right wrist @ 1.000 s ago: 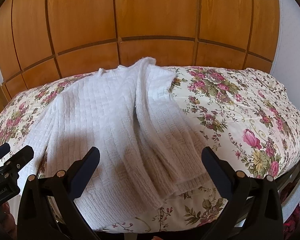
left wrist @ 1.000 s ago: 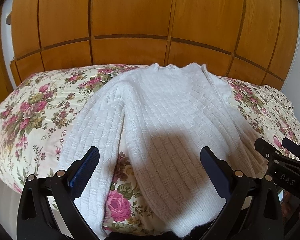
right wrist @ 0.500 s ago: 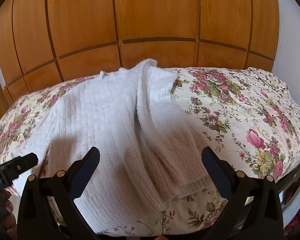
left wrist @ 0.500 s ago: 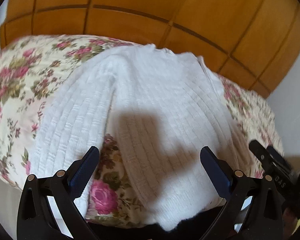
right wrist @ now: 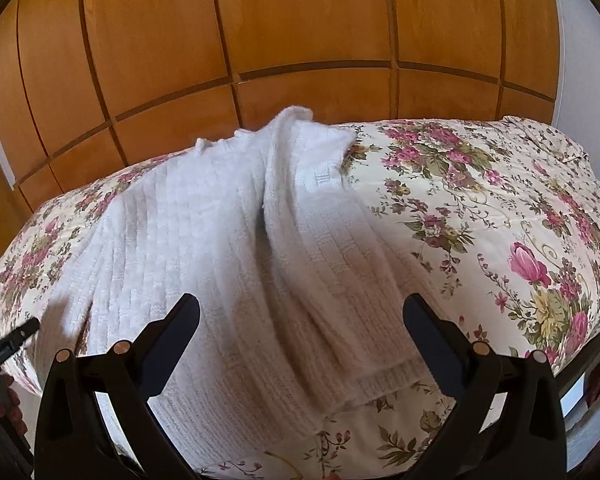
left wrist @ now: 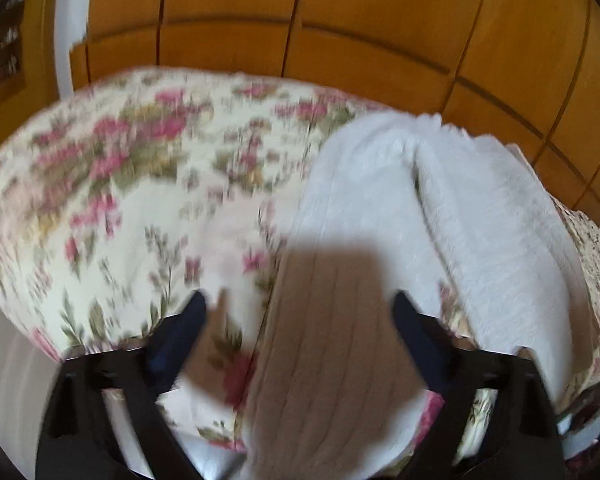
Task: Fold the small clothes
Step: 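Grasp the sweater sleeve with the left gripper and lift it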
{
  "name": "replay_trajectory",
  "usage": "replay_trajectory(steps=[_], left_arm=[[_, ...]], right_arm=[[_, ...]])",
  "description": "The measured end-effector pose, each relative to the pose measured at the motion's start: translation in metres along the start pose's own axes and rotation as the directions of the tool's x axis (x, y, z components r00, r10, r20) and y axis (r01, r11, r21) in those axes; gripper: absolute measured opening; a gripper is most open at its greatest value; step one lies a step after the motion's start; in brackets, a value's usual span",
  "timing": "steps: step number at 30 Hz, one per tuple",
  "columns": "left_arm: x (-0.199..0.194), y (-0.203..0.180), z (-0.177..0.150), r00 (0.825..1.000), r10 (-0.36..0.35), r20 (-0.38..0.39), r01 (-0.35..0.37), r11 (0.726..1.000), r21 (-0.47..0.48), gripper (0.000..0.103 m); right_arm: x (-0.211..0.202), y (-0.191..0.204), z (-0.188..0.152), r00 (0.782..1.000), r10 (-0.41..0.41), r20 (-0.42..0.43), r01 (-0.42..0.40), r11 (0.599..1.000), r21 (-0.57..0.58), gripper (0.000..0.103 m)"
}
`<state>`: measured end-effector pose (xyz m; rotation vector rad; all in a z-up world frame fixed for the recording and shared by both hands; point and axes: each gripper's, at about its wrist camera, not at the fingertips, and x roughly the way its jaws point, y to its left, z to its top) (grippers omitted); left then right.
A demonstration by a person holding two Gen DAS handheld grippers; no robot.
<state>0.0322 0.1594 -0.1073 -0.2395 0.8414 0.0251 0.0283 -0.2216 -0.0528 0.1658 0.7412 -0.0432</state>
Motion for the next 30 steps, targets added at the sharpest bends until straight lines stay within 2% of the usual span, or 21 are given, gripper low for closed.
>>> replay_trajectory(steps=[2, 5, 7, 8, 9, 10, 12, 16, 20, 23, 25, 30], left_arm=[[0.008, 0.005, -0.007, 0.998, -0.033, -0.055, 0.032, 0.999, -0.011, 0.071], [0.008, 0.002, -0.016, 0.999, -0.037, -0.037, 0.038, 0.999, 0.024, 0.070], [0.007, 0.000, -0.019, 0.998, -0.051, -0.039, 0.052, 0.998, 0.021, 0.064], [0.008, 0.000, -0.020, 0.998, -0.053, -0.040, 0.054, 0.998, 0.021, 0.048], [0.007, 0.001, -0.019, 0.996, -0.075, -0.055, 0.077, 0.997, 0.020, 0.020], [0.007, 0.002, -0.016, 0.993, -0.096, -0.066, 0.097, 0.995, 0.017, 0.011], [0.005, 0.006, -0.005, 0.985, -0.151, -0.083, 0.153, 0.988, 0.013, 0.010], [-0.004, 0.023, 0.031, 0.998, -0.057, -0.022, 0.058, 0.997, 0.059, 0.010], [-0.003, 0.048, 0.074, 0.999, 0.046, 0.027, -0.048, 0.995, 0.085, 0.009], [0.004, 0.066, 0.106, 0.985, 0.154, 0.081, -0.165, 0.975, 0.150, 0.009], [0.011, 0.083, 0.127, 0.972, 0.214, 0.095, -0.226, 0.962, 0.153, 0.009], [0.035, 0.117, 0.168, 0.930, 0.344, 0.126, -0.363, 0.914, 0.183, 0.009]], right_arm=[[0.001, 0.002, -0.002, 1.000, -0.001, -0.002, 0.001, 1.000, -0.010, 0.101], [0.003, 0.004, -0.003, 1.000, -0.001, 0.003, 0.002, 1.000, -0.022, 0.101], [0.005, 0.004, -0.004, 1.000, -0.007, 0.006, 0.008, 1.000, -0.028, 0.101], [0.007, 0.004, -0.005, 1.000, -0.015, 0.006, 0.015, 0.999, -0.031, 0.101], [0.009, 0.003, -0.005, 1.000, -0.025, 0.002, 0.025, 0.999, -0.034, 0.101], [0.011, 0.002, -0.006, 0.999, -0.037, -0.002, 0.037, 0.999, -0.036, 0.101], [0.017, -0.004, -0.008, 0.998, -0.064, -0.014, 0.063, 0.998, -0.026, 0.101], [0.020, -0.018, -0.007, 0.997, -0.077, -0.028, 0.078, 0.997, 0.021, 0.101], [0.019, -0.026, -0.003, 0.995, -0.098, -0.020, 0.099, 0.995, 0.034, 0.101], [0.019, -0.028, -0.002, 0.995, -0.100, -0.022, 0.101, 0.994, 0.039, 0.101], [0.019, -0.027, -0.001, 0.994, -0.103, -0.027, 0.103, 0.994, 0.038, 0.101], [0.020, -0.030, 0.001, 0.995, -0.100, -0.020, 0.100, 0.994, 0.051, 0.101]])
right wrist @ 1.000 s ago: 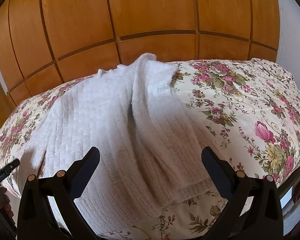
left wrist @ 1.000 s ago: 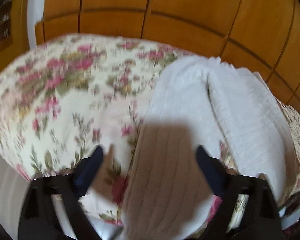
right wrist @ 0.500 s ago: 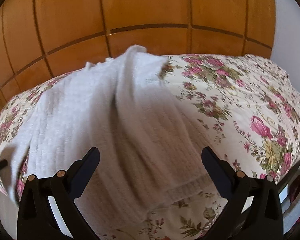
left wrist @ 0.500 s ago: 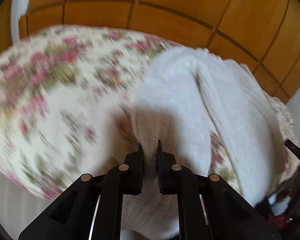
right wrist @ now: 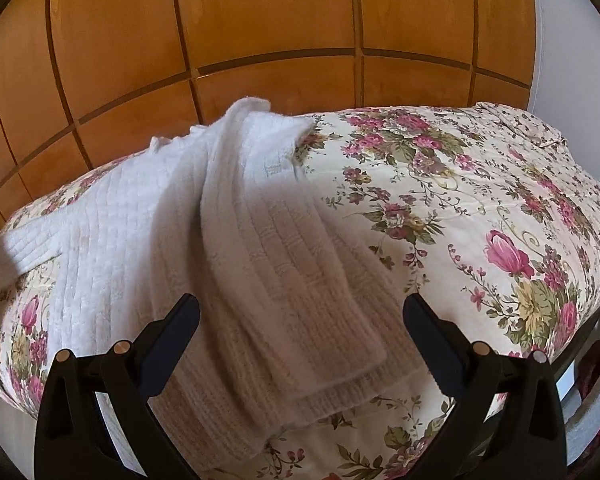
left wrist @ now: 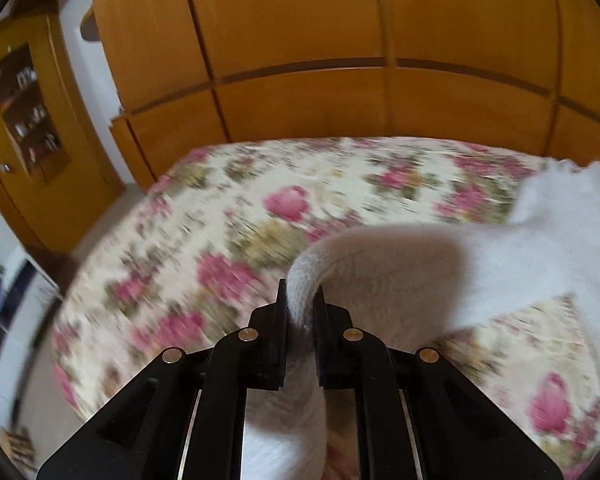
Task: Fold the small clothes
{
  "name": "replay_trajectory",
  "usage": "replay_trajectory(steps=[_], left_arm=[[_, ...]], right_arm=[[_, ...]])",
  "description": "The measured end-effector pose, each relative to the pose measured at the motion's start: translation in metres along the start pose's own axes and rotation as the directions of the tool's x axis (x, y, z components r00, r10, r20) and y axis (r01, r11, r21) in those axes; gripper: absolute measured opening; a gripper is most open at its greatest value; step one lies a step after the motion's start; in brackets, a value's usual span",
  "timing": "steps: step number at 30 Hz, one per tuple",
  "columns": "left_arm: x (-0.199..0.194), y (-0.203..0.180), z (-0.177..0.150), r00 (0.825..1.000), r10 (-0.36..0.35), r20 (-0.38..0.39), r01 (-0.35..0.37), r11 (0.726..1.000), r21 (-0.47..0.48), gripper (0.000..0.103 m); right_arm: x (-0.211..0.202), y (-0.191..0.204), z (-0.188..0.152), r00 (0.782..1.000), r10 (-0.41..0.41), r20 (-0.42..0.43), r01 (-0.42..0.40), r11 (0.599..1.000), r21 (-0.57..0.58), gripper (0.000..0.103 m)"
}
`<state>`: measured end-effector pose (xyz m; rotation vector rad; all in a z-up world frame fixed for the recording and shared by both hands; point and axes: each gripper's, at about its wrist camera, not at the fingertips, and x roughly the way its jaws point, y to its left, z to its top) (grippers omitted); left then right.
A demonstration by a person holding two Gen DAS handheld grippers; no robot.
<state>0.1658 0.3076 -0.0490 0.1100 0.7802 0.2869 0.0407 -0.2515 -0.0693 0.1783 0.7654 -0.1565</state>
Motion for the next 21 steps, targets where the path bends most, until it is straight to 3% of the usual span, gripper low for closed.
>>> replay_trajectory(steps=[5, 7, 8, 9, 10, 12, 15, 17, 19, 21], left_arm=[[0.046, -0.010, 0.006, 0.994, 0.094, -0.048, -0.089, 0.992, 0.086, 0.009], [0.069, -0.023, -0.002, 0.988, 0.113, -0.104, -0.100, 0.987, 0.126, 0.013], [0.074, -0.028, -0.005, 0.984, 0.131, -0.120, -0.115, 0.984, 0.137, 0.023], [0.077, -0.034, -0.009, 0.976, 0.174, -0.133, -0.154, 0.977, 0.148, 0.043], [0.075, -0.039, -0.012, 0.968, 0.218, -0.125, -0.199, 0.969, 0.147, 0.053], [0.054, -0.044, -0.018, 0.966, 0.255, -0.053, -0.249, 0.964, 0.087, 0.080], [0.008, -0.053, -0.031, 0.987, 0.153, 0.057, -0.149, 0.986, -0.069, 0.083], [-0.013, -0.066, -0.040, 0.990, 0.096, 0.107, -0.084, 0.991, -0.105, 0.083], [-0.034, -0.086, -0.051, 0.989, -0.015, 0.148, 0.035, 0.990, -0.135, 0.083], [-0.049, -0.113, -0.062, 0.970, -0.188, 0.154, 0.212, 0.963, -0.164, 0.083]], right_arm=[[0.005, -0.004, -0.001, 1.000, 0.015, 0.006, -0.015, 1.000, 0.019, 0.101], [0.007, -0.007, -0.002, 0.999, 0.041, 0.005, -0.041, 0.998, 0.043, 0.101], [0.008, -0.011, -0.002, 0.998, 0.062, 0.000, -0.062, 0.996, 0.058, 0.101], [0.008, -0.013, -0.001, 0.998, 0.065, -0.001, -0.065, 0.996, 0.064, 0.101], [0.008, -0.015, -0.001, 0.998, 0.061, -0.001, -0.061, 0.996, 0.064, 0.101], [0.008, -0.018, 0.001, 0.999, 0.054, -0.003, -0.054, 0.998, 0.042, 0.101], [0.012, -0.026, 0.002, 0.996, 0.087, -0.023, -0.086, 0.996, 0.034, 0.101], [0.012, -0.030, 0.000, 0.993, 0.113, -0.020, -0.112, 0.993, 0.040, 0.101], [0.010, -0.029, -0.001, 0.991, 0.132, -0.009, -0.132, 0.991, 0.025, 0.101], [0.008, -0.024, -0.001, 0.987, 0.162, -0.010, -0.162, 0.987, -0.013, 0.099]])
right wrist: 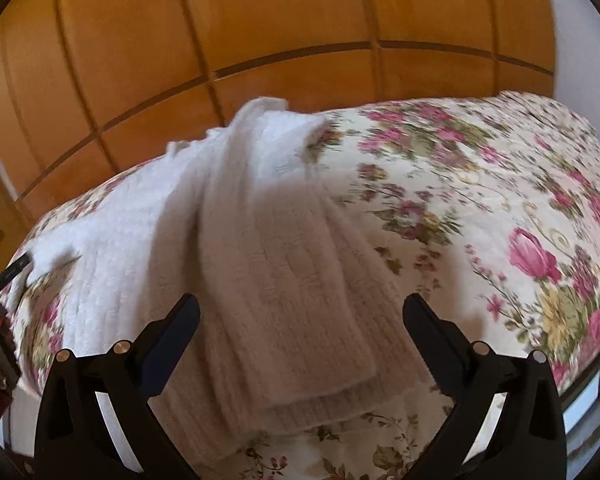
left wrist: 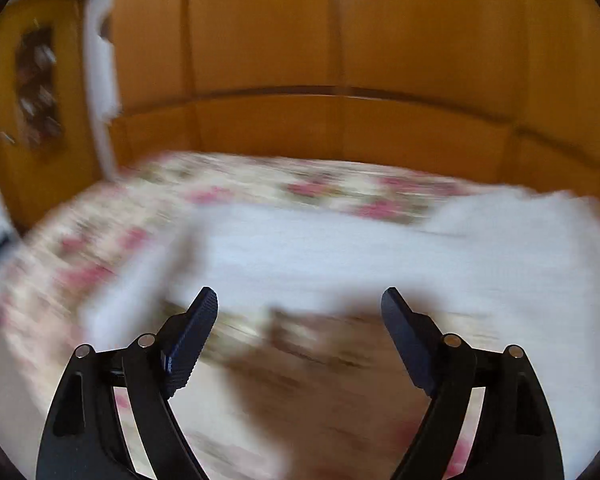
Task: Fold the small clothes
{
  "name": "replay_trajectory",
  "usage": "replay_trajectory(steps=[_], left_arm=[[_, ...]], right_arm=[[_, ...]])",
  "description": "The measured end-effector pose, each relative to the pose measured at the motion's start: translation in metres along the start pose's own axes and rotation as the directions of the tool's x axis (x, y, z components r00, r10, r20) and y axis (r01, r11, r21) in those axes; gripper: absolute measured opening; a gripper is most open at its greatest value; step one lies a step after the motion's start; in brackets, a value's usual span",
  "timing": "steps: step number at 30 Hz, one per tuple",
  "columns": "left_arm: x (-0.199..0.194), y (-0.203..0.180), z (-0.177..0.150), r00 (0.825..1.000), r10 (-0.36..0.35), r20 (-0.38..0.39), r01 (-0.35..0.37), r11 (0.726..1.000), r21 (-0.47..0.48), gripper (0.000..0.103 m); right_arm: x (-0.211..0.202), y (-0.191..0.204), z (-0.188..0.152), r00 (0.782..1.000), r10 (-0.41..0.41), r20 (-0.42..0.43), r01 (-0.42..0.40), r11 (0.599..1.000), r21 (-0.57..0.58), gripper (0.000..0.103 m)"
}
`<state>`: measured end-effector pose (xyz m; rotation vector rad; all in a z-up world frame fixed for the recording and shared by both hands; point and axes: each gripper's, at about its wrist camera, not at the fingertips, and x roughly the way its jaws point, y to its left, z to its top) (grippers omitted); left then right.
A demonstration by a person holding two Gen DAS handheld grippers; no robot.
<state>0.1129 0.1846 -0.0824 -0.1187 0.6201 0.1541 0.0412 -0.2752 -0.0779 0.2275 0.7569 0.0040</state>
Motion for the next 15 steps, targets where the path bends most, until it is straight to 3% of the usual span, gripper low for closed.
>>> replay_trajectory(steps=[2, 5, 8, 9, 12, 15], left_arm=[[-0.001, -0.024, -0.012, 0.987, -0.150, -0.049, 0.149, 0.988, -0.032, 0.083], [0.008, -0.072, -0.032, 0.939, -0.317, -0.132, 0.316, 0.948, -0.026, 0.083], [0.023, -0.098, -0.044, 0.907, -0.368, -0.204, 0.370, 0.928, -0.027, 0.084], [0.031, -0.106, -0.051, 0.902, -0.363, -0.232, 0.369, 0.929, -0.018, 0.092], [0.026, -0.122, -0.061, 0.918, -0.335, -0.211, 0.364, 0.924, 0.116, 0.097], [0.028, -0.114, -0.059, 0.902, -0.374, -0.217, 0.400, 0.912, 0.094, 0.099]], right_arm=[[0.003, 0.008, 0.000, 1.000, 0.025, -0.016, -0.026, 0.998, -0.054, 0.080], [0.017, 0.014, -0.002, 0.998, 0.013, -0.066, -0.020, 0.994, -0.106, 0.067], [0.026, 0.011, -0.005, 0.995, 0.038, -0.090, -0.045, 0.996, -0.079, 0.066], [0.028, 0.011, -0.006, 0.995, 0.039, -0.093, -0.046, 0.996, -0.075, 0.065], [0.032, 0.011, -0.009, 0.995, 0.035, -0.093, -0.042, 0.996, -0.078, 0.044], [0.031, 0.008, -0.006, 0.993, 0.086, -0.086, -0.091, 0.995, -0.048, 0.018]])
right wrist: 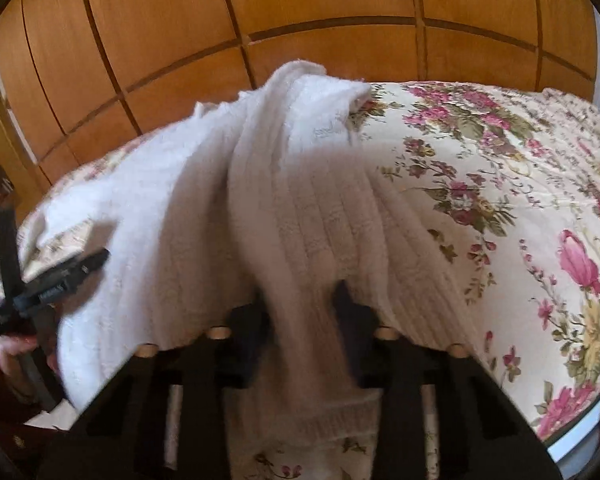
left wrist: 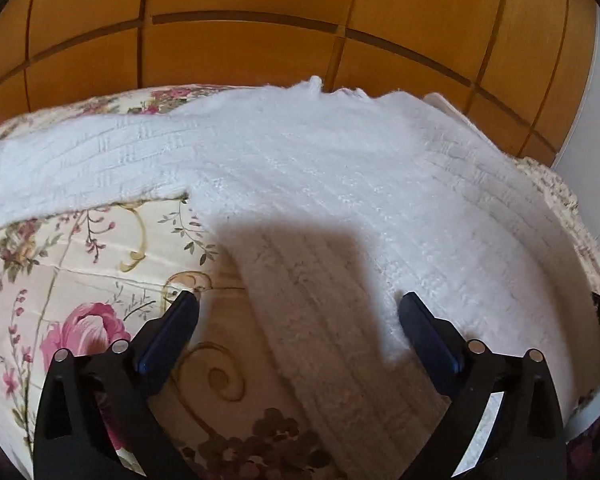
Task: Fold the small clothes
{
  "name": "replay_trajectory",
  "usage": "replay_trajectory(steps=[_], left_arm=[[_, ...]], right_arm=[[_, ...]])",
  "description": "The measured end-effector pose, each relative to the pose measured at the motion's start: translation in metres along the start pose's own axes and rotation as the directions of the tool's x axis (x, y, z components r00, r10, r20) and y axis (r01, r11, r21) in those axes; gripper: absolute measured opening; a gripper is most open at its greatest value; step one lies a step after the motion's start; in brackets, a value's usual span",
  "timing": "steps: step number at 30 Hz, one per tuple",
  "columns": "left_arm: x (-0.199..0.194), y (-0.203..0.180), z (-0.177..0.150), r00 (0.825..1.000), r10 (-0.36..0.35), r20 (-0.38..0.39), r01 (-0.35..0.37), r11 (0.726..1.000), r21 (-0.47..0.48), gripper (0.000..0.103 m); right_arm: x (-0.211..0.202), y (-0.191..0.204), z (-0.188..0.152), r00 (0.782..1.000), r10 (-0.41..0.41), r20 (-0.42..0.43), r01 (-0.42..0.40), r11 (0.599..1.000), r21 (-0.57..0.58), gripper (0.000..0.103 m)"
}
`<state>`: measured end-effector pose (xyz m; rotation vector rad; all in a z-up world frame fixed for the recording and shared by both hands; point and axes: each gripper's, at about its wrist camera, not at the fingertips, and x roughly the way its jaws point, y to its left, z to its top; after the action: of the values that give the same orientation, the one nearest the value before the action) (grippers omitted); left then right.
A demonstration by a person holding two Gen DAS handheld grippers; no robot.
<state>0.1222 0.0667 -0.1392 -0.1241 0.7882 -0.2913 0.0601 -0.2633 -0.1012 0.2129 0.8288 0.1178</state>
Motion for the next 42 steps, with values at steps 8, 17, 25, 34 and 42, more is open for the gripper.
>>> replay_trajectory(steps=[8, 17, 25, 34, 42], left_arm=[[-0.003, 0.004, -0.003, 1.000, -0.019, 0.021, 0.019, 1.000, -0.015, 0.099], [-0.003, 0.003, -0.004, 0.999, -0.022, 0.027, 0.022, 1.000, -0.016, 0.099], [-0.004, 0.004, -0.002, 1.000, -0.018, 0.024, 0.019, 1.000, -0.016, 0.099], [-0.047, -0.003, -0.034, 0.998, -0.057, 0.004, 0.057, 0.998, -0.034, 0.099], [-0.070, 0.002, -0.055, 0.975, -0.218, -0.042, 0.214, 0.974, -0.079, 0.085]], right_arm=[[-0.016, -0.055, 0.038, 0.997, -0.058, 0.052, 0.051, 0.990, 0.130, 0.008], [-0.015, -0.153, 0.091, 0.930, -0.363, 0.059, 0.350, 0.923, 0.160, 0.008], [-0.002, -0.246, 0.119, 0.836, -0.547, -0.031, 0.536, 0.803, 0.262, 0.026], [-0.034, -0.190, 0.074, 0.956, -0.267, 0.120, 0.219, 0.925, 0.310, 0.056], [-0.020, -0.106, 0.028, 0.990, 0.138, 0.004, -0.136, 0.973, 0.189, 0.055]])
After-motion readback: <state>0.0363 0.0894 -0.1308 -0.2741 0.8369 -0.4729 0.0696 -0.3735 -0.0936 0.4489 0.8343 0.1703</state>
